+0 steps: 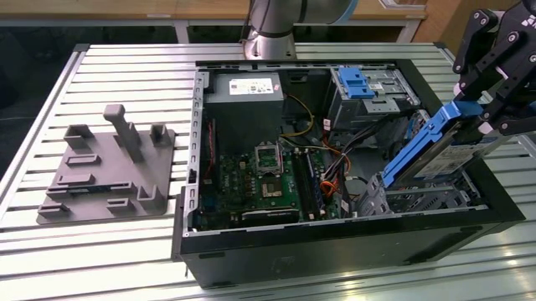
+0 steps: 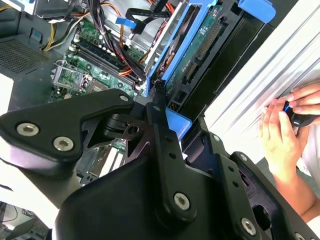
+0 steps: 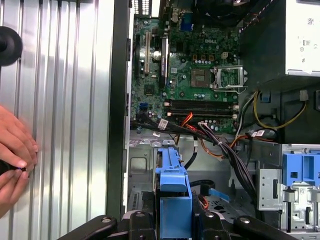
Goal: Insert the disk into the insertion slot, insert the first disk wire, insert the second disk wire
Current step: 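Insert the disk into the insertion slot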
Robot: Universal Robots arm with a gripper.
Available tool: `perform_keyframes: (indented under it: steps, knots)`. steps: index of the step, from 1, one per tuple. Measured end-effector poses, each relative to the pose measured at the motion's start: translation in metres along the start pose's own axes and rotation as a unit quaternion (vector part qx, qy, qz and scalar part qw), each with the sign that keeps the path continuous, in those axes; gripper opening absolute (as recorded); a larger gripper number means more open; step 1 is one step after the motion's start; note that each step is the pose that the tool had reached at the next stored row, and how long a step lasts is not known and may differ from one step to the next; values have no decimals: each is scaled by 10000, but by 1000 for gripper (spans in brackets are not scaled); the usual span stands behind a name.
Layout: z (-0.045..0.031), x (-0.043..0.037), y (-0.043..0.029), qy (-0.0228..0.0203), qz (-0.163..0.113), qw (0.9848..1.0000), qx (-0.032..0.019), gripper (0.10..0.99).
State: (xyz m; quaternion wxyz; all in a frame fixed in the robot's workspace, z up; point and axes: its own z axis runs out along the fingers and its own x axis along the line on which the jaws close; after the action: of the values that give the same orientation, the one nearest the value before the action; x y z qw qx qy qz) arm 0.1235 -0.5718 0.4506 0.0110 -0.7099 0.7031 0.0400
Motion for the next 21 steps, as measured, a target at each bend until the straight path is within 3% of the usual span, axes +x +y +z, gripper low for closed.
perform_keyframes:
  steps: [21]
  knots:
    - [121,4,0,2,12,10000,1,365]
